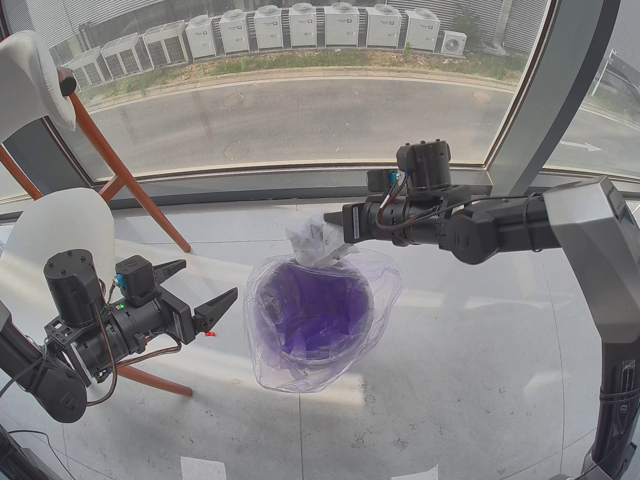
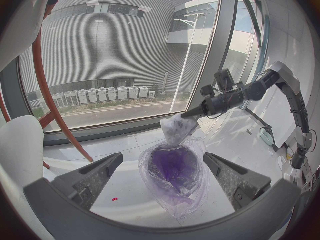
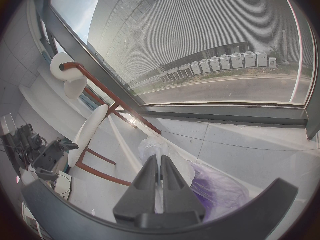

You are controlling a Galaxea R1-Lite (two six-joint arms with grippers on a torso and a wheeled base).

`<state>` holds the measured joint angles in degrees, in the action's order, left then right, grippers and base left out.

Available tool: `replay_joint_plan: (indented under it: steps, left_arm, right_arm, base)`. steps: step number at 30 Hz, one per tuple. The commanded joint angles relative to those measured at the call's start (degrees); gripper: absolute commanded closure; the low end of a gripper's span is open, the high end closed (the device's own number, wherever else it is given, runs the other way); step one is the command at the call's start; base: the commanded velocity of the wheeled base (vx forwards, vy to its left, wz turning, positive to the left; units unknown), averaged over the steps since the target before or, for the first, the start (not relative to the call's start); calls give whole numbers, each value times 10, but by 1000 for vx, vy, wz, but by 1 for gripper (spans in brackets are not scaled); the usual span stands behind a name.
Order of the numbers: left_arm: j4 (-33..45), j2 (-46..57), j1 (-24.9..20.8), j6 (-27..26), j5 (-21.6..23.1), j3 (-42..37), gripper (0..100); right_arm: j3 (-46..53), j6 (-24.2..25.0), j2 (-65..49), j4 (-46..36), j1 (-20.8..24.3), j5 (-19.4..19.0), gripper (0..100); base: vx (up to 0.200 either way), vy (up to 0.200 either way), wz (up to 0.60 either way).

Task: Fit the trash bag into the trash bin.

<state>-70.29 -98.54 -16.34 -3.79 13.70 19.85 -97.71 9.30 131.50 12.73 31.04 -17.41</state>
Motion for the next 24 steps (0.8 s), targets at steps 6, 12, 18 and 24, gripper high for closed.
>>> replay_joint_plan:
  steps: [6,12,18,24]
  left_arm:
    - [0,-1,0,0,0,-9,0]
    - [0,-1,1,0,-1,-10,0]
    - [0,-1,1,0,-1,-10,0]
    - [0,-1,2,0,-1,-10,0]
  right_arm:
    - [122,5,41,130,24,16,100]
    - [123,5,75,150,24,25,100]
    - [118,4,120,210,19,33,100]
    - [114,4,148,242,17,43,100]
  base:
    - [0,0,0]
    - [0,0,0]
    - [0,0,0]
    - [0,0,0]
